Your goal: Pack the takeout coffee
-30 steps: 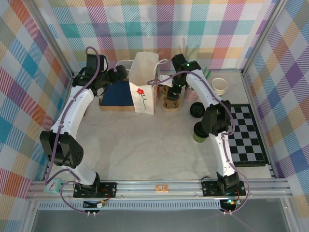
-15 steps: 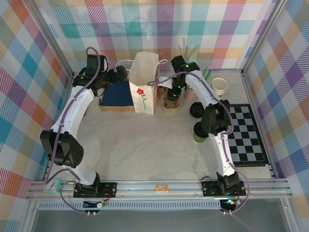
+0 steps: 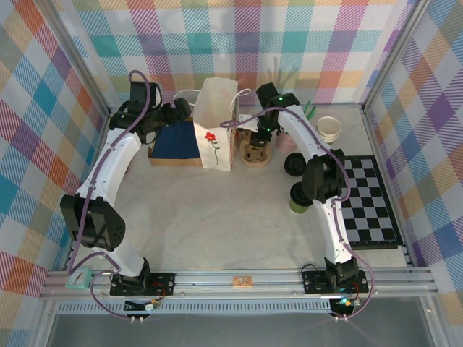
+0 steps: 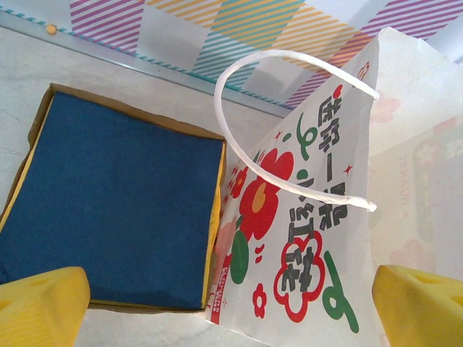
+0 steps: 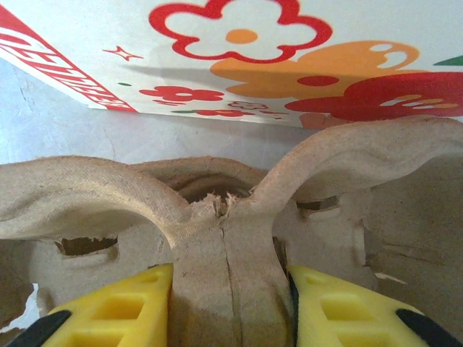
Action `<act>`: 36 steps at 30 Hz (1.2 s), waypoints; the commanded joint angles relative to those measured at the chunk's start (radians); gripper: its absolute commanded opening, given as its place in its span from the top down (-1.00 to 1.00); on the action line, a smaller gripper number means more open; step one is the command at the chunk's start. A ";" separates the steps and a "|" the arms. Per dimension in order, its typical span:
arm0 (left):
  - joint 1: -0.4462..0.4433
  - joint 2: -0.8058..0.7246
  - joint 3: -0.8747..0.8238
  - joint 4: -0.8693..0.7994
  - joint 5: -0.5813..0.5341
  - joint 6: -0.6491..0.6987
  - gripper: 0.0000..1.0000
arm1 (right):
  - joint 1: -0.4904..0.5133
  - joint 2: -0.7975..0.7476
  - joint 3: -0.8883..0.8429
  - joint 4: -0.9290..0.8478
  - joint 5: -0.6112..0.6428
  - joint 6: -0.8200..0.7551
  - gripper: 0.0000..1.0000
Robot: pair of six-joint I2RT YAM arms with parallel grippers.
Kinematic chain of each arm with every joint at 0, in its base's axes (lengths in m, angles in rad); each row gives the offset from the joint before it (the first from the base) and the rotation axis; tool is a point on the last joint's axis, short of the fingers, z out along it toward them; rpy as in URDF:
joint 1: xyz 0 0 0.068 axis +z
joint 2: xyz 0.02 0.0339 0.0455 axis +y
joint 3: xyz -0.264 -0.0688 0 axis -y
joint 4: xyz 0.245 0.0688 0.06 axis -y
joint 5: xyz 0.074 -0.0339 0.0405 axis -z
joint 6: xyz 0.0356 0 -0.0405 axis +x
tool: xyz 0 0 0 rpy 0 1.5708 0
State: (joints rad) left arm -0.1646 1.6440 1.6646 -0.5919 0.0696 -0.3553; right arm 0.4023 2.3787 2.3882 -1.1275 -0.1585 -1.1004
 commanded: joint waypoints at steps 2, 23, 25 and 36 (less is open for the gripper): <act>0.017 0.004 0.001 0.018 0.013 -0.017 -1.00 | 0.006 -0.030 -0.048 -0.001 -0.013 0.000 0.28; -0.004 0.058 0.142 -0.087 0.067 0.047 -1.00 | 0.081 -0.435 -0.411 0.133 0.033 0.106 0.36; -0.006 0.061 0.151 -0.094 0.068 0.048 -1.00 | 0.084 -0.469 -0.442 0.142 0.034 0.126 0.36; -0.062 0.155 0.258 -0.190 0.081 0.103 -1.00 | 0.086 -0.764 -0.713 0.293 0.060 0.298 0.34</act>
State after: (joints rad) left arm -0.2073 1.7638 1.8759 -0.7219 0.1349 -0.2882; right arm 0.4892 1.7008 1.7168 -0.9104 -0.0906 -0.8833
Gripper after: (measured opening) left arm 0.998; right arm 0.329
